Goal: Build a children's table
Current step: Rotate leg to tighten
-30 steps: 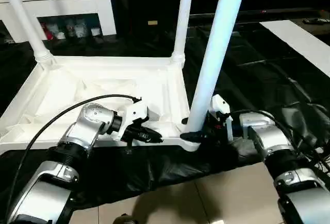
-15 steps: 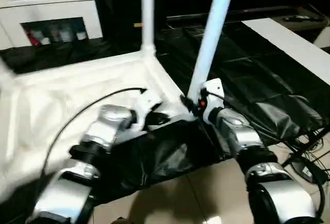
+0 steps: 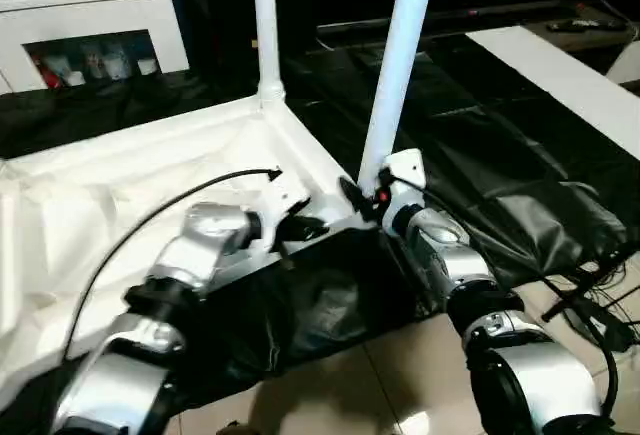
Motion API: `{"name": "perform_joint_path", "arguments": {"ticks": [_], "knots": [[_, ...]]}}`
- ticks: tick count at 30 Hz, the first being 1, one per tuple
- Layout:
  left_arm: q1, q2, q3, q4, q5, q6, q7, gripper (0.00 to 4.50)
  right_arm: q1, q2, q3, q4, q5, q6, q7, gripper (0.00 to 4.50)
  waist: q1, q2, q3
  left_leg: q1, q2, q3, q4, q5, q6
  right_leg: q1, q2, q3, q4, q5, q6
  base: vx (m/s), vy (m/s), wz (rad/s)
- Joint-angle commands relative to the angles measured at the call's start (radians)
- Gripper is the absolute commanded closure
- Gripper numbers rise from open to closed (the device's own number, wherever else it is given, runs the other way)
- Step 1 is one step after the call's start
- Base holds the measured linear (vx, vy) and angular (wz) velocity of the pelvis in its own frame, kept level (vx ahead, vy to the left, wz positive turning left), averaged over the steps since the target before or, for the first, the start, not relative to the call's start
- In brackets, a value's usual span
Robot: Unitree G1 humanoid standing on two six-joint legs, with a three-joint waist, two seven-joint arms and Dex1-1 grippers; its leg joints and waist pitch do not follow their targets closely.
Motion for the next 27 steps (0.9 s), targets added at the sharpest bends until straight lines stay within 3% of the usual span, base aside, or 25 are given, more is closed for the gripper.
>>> {"name": "perform_joint_path", "arguments": {"ticks": [1, 2, 6, 8, 13, 14, 20, 27], "knots": [[0.0, -0.01, -0.052, -0.045, -0.029, -0.041, -0.125, 4.5, 0.017, -0.005, 0.049, 0.007, -0.022, 0.008, 0.11, 1.34, 0.003, 0.007, -0.065, 0.007, -0.003, 0.012, -0.055, -0.261, 0.018, 0.05, -0.028, 0.021, -0.059, -0.043, -0.249, 0.0, 0.0, 0.0], [-0.001, 0.007, -0.051, -0.038, -0.032, -0.052, -0.151, 4.5, 0.033, -0.034, 0.072, -0.009, -0.023, 0.008, 0.205, 1.34, 0.009, 0.007, -0.066, 0.009, -0.003, 0.015, -0.049, -0.226, 0.039, 0.052, -0.024, 0.019, -0.053, 0.016, -0.267, 0.0, 0.0, 0.0], [-0.005, 0.027, -0.054, -0.025, -0.035, -0.072, -0.191, 4.5, 0.063, -0.072, 0.113, -0.048, -0.018, 0.009, 0.369, 1.34, 0.023, 0.008, -0.069, 0.01, 0.0, 0.016, -0.042, -0.186, 0.073, 0.054, -0.026, 0.017, -0.045, 0.076, -0.286, 0.0, 0.0, 0.0], [-0.008, 0.042, -0.058, -0.015, -0.04, -0.09, -0.228, 4.5, 0.088, -0.109, 0.152, -0.094, -0.007, 0.033, 0.532, 1.34, 0.026, 0.007, -0.066, 0.011, 0.001, 0.017, -0.043, -0.212, 0.074, 0.052, -0.027, 0.016, -0.049, 0.035, -0.287, 0.0, 0.0, 0.0], [-0.012, 0.056, -0.066, -0.012, -0.051, -0.102, -0.288, 4.5, 0.107, -0.157, 0.201, -0.139, 0.002, 0.063, 0.711, 1.34, 0.034, 0.004, -0.059, 0.016, 0.005, 0.017, -0.051, -0.297, 0.05, 0.045, -0.033, 0.02, -0.061, -0.112, -0.273, 0.0, 0.0, 0.0], [-0.014, 0.057, -0.068, -0.01, -0.051, -0.102, -0.297, 4.5, 0.111, -0.168, 0.216, -0.148, 0.0, 0.072, 0.746, 1.61, 0.035, 0.004, -0.059, 0.018, 0.006, 0.017, -0.051, -0.309, 0.044, 0.044, -0.034, 0.022, -0.063, -0.137, -0.27, 0.0, 0.0, 0.0], [-0.03, 0.059, -0.072, 0.018, -0.047, -0.119, -0.33, 4.5, 0.126, -0.206, 0.27, -0.191, -0.02, 0.113, 0.882, 2.0, 0.048, 0.0, -0.06, 0.015, 0.006, 0.016, -0.051, -0.29, 0.04, 0.043, -0.037, 0.024, -0.063, -0.16, -0.257, 0.0, 0.0, 0.0], [-0.039, 0.059, -0.069, 0.036, -0.04, -0.13, -0.336, 4.5, 0.135, -0.204, 0.276, -0.22, -0.013, 0.14, 0.895, 2.11, 0.051, -0.001, -0.063, 0.013, 0.004, 0.015, -0.048, -0.252, 0.043, 0.046, -0.036, 0.022, -0.058, -0.115, -0.26, 0.0, 0.0, 0.0]]}}
